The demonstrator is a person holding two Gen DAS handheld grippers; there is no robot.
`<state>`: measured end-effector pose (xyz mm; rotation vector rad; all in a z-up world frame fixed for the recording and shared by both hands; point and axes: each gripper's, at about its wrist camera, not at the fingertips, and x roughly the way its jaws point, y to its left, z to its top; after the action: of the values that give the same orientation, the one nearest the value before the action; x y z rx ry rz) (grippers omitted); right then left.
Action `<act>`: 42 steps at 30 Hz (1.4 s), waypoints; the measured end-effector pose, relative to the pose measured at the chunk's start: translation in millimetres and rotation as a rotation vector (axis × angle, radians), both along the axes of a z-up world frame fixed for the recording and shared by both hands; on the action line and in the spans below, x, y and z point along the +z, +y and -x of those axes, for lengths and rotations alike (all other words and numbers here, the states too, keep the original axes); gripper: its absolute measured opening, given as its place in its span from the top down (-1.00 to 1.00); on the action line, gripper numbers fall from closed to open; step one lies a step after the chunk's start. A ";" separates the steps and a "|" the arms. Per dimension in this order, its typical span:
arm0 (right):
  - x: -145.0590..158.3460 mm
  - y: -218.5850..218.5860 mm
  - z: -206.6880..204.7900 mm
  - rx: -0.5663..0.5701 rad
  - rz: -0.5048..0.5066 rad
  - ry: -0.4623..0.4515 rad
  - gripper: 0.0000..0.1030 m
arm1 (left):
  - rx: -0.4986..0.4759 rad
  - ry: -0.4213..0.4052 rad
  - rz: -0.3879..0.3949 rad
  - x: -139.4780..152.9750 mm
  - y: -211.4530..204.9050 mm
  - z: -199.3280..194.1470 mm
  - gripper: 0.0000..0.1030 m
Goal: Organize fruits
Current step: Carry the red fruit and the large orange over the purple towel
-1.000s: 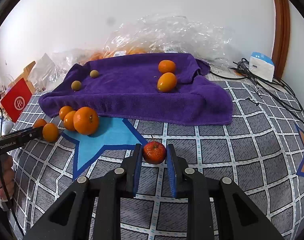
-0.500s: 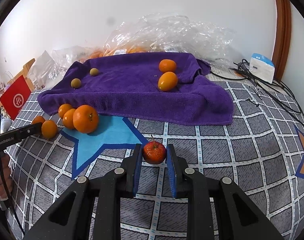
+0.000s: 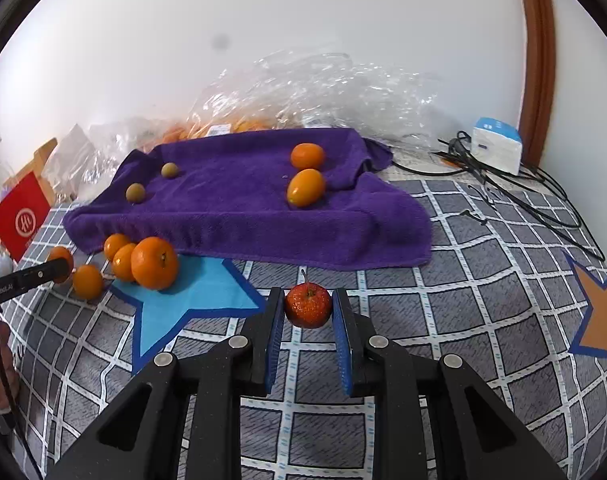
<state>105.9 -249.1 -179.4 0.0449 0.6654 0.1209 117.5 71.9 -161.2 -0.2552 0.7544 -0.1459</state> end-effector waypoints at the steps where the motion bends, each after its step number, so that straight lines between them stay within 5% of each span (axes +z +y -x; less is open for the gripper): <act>1: 0.3 -1.4 -0.1 -0.004 -0.005 -0.002 0.54 | 0.004 -0.009 0.001 1.2 0.7 1.1 0.23; 17: 13.9 -17.3 -3.7 -0.063 -0.054 0.006 0.54 | 0.040 -0.030 0.066 15.3 14.7 3.4 0.23; 32: 82.0 -1.5 -43.4 -0.046 -0.009 -0.084 0.54 | 0.018 -0.137 0.019 100.8 -0.6 -36.5 0.23; 42: 82.5 14.8 -102.5 -0.020 -0.070 -0.063 0.54 | 0.011 -0.078 0.056 78.2 -9.8 -99.9 0.23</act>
<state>208.4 -234.3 -97.0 0.1143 0.5975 0.1255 217.4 62.1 -82.9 -0.3055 0.6715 -0.1663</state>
